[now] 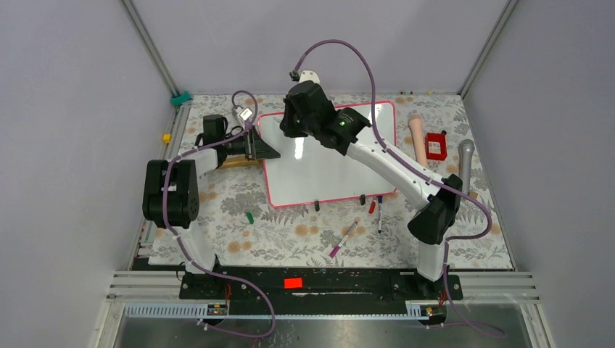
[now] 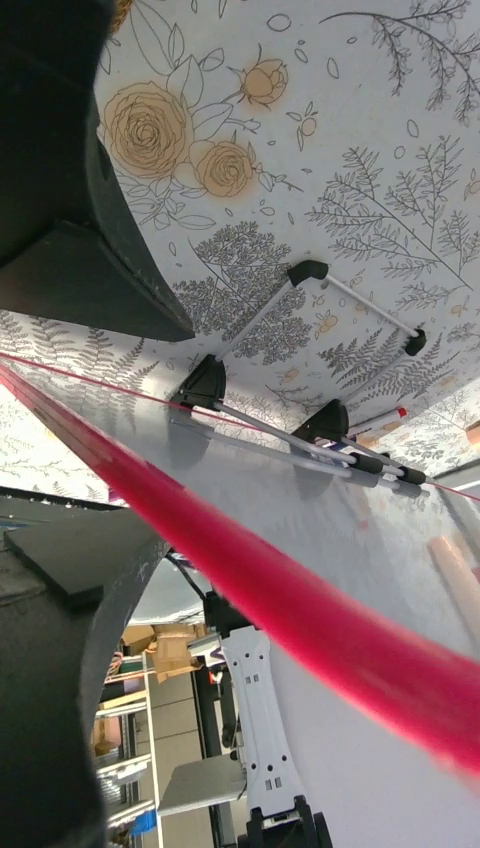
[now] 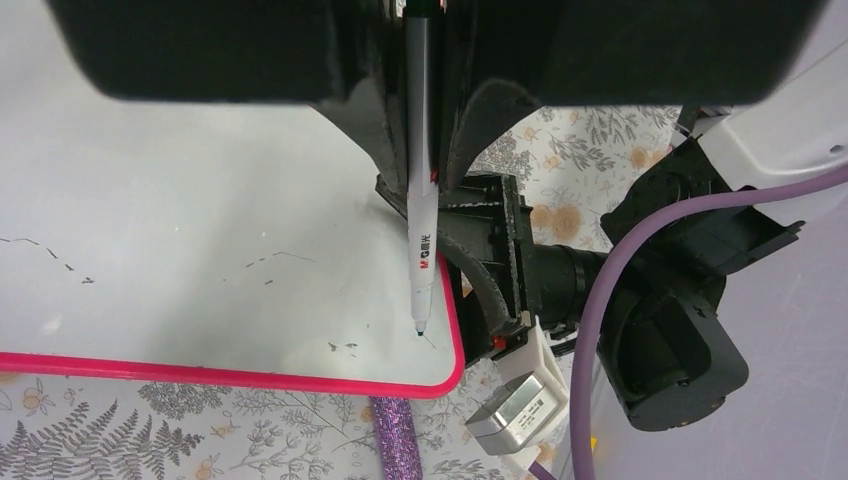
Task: Write a sentence on the whiteboard
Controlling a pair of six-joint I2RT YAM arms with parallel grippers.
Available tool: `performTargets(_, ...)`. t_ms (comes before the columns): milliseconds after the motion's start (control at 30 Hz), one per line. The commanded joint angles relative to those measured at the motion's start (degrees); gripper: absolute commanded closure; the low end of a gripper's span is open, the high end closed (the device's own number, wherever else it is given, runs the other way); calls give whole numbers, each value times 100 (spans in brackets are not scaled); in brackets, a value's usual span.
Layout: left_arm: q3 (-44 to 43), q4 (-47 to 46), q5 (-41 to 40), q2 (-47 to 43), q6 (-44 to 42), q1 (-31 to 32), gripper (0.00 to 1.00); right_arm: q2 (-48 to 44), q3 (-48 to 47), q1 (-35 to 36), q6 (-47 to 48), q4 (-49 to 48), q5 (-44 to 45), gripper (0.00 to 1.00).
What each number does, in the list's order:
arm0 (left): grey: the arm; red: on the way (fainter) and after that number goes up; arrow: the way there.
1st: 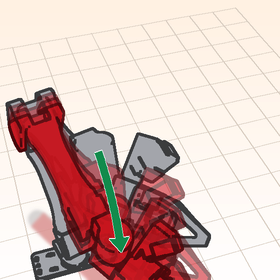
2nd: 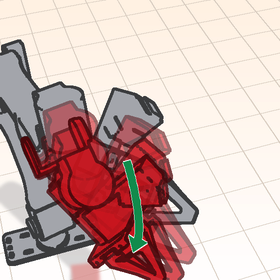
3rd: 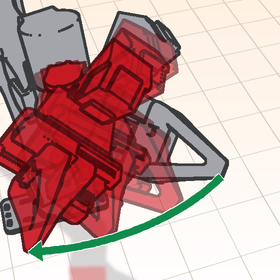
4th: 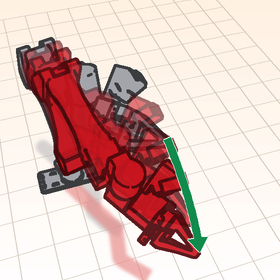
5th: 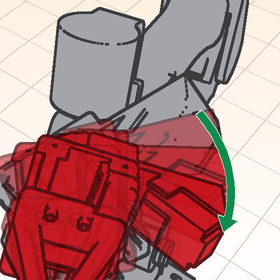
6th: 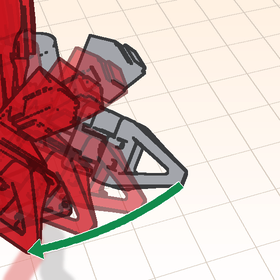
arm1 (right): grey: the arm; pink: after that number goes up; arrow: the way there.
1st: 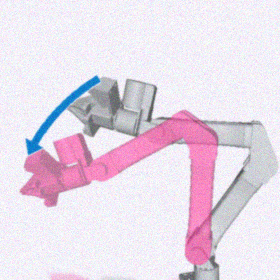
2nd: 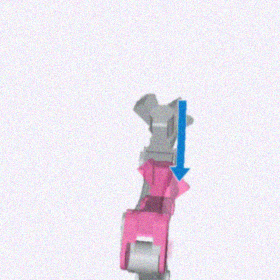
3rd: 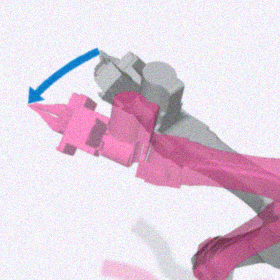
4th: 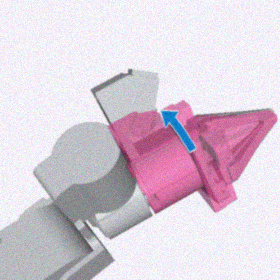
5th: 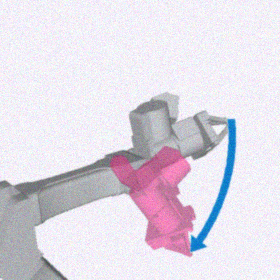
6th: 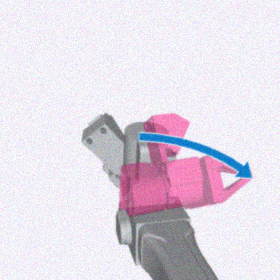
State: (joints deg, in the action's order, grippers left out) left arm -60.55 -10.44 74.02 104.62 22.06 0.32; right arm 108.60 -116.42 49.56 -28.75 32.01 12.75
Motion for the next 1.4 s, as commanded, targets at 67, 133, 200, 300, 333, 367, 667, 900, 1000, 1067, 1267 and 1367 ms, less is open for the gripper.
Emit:
performTargets(67,-48,-162,231,-238,-185,-26,31,-1,-296,62,101,81,171,100)
performTargets(133,-96,307,133,-286,-521,-30,32,-11,-297,62,99,94,175,100)
performTargets(200,-211,737,110,-306,-934,-29,34,-22,-294,61,90,107,174,100)
performTargets(300,-232,938,-62,-374,-1035,-25,42,-46,-272,60,81,116,185,100)
performTargets(333,-210,1002,-143,-416,-1030,-30,43,-55,-268,62,80,120,184,100)
performTargets(367,-179,1000,-187,-458,-1007,-29,43,-66,-255,62,84,127,179,100)
performTargets(667,-184,1035,-173,-677,-1104,-31,37,-176,-167,64,106,199,173,100)
performTargets(900,98,1008,-461,-980,-1535,-189,33,-225,-163,58,176,229,215,100)
performTargets(1000,402,224,-310,-1074,-1362,-209,31,-234,-167,62,208,229,232,100)
performTargets(1067,721,-793,4,-1034,-882,-230,31,-234,-164,58,227,255,242,100)
performTargets(1267,1451,-7101,407,-71,3139,-368,40,-253,-136,62,261,263,245,100)
performTargets(1367,1076,-7406,447,535,4192,-374,40,-256,-139,62,274,267,228,100)
